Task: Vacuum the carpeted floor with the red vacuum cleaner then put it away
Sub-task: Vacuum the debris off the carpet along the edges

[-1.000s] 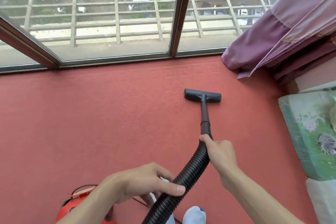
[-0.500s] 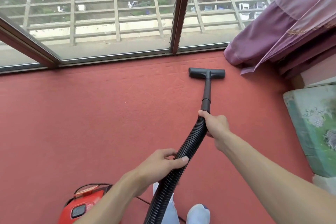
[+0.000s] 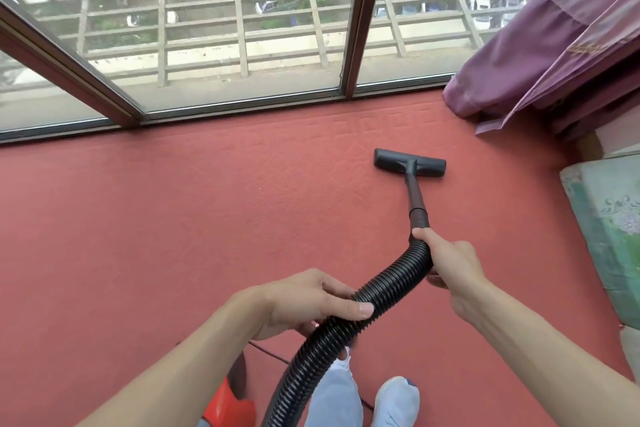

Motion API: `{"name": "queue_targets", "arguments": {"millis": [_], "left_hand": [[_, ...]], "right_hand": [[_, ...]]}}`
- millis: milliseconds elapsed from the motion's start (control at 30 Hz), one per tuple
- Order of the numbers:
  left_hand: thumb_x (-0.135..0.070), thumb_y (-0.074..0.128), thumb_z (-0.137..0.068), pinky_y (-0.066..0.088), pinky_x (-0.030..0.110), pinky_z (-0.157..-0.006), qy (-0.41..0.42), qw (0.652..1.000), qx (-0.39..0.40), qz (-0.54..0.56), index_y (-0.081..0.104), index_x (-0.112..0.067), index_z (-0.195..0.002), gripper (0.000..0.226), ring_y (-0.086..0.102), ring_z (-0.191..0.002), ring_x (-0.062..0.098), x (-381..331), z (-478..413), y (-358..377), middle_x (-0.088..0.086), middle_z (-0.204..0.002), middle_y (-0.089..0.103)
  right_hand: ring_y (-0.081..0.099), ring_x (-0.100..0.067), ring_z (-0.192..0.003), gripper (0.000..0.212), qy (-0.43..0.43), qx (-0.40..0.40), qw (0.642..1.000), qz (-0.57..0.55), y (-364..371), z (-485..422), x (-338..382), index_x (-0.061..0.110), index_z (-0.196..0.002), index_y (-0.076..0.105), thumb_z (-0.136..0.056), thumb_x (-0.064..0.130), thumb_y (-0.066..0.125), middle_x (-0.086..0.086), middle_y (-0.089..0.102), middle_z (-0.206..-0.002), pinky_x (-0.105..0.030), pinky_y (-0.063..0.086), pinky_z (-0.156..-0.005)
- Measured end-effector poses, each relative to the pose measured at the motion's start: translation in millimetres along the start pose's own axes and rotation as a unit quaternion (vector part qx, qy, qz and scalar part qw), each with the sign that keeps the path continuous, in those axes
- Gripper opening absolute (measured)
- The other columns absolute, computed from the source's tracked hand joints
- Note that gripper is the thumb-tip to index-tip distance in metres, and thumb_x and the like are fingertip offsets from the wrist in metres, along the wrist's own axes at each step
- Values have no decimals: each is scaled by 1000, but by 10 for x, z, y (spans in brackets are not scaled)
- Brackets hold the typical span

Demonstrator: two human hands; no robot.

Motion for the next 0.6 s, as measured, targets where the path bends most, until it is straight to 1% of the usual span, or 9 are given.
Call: {"name": "queue_targets", "arguments": {"millis": [100, 167, 200, 267, 333, 400, 433, 500, 600], "left_hand": [[-43, 67, -92, 59, 40, -88, 8, 997, -69, 21, 71, -11, -109, 36, 72, -80, 19, 122, -102, 17, 8, -93, 75], [-42, 66, -93, 61, 32, -76, 18, 995, -88, 44, 69, -14, -112, 34, 69, -77, 19, 176, -139, 86, 5, -89, 72], [-42, 65, -93, 58, 28, -70, 26, 994, -94, 50, 69, -18, -113, 32, 68, -75, 18, 184, -138, 116, 4, -87, 70], [-43, 64, -93, 54, 23, -66, 47, 993, -99, 53, 71, -27, -114, 27, 65, -73, 16, 152, -93, 138, 2, -85, 67], [-44, 64, -93, 54, 25, -68, 56, 994, -87, 36, 73, -33, -115, 26, 63, -72, 14, 106, -28, 141, 0, -83, 66], [-44, 65, -92, 55, 29, -73, 57, 997, -54, 2, 73, -35, -116, 27, 62, -76, 14, 35, 55, 194, 0, -85, 66], [-43, 66, -92, 56, 32, -77, 57, 998, -33, -13, 73, -34, -117, 28, 62, -79, 14, -3, 102, 242, 1, -88, 65], [-39, 67, -92, 56, 35, -85, 50, 998, 3, -36, 73, -30, -119, 29, 64, -83, 14, -70, 191, 351, 2, -92, 67], [-31, 66, -93, 55, 32, -84, 29, 997, 42, -66, 72, -26, -122, 30, 65, -81, 10, -108, 322, 545, -5, -89, 71]], "right_hand": [[57, -22, -67, 35, 0, 4, 1000, -16, 124, -178, 6, 0, -93, 65, -83, 34, 71, -9, 62, -79, -34, 51, -68], [57, -22, -68, 38, -1, 5, 999, -33, 199, -252, 3, -2, -100, 63, -84, 32, 71, -9, 61, -80, -33, 50, -67], [57, -22, -69, 38, -3, 2, 999, -46, 218, -266, 2, -2, -101, 62, -84, 32, 71, -9, 61, -81, -33, 50, -66], [58, -25, -73, 35, -8, -18, 997, -70, 190, -239, -13, 1, -96, 60, -84, 33, 69, -10, 62, -85, -38, 52, -71], [58, -28, -77, 31, -2, -47, 995, -87, 67, -97, -82, 5, -84, 56, -83, 34, 67, -11, 61, -86, -44, 53, -81], [57, -29, -76, 30, 16, -68, 991, -117, -101, 104, -231, 6, -78, 55, -82, 33, 67, -10, 59, -81, -47, 53, -85], [57, -28, -74, 30, 28, -72, 987, -138, -182, 222, -325, 5, -77, 56, -81, 32, 68, -9, 58, -78, -48, 53, -85], [54, -26, -69, 26, 45, -68, 979, -185, -327, 458, -502, 5, -76, 59, -81, 29, 68, -9, 55, -73, -45, 52, -74], [47, -22, -61, 21, 69, -57, 963, -253, -495, 786, -805, 6, -79, 61, -84, 25, 67, -7, 51, -69, -33, 41, -58]]}}
Point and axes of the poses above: each hand's wrist, its own z-axis away from the middle knuckle, its own y-axis out of the palm, x = y × z, the point moved 8 cm from there along -z, towards the middle knuckle
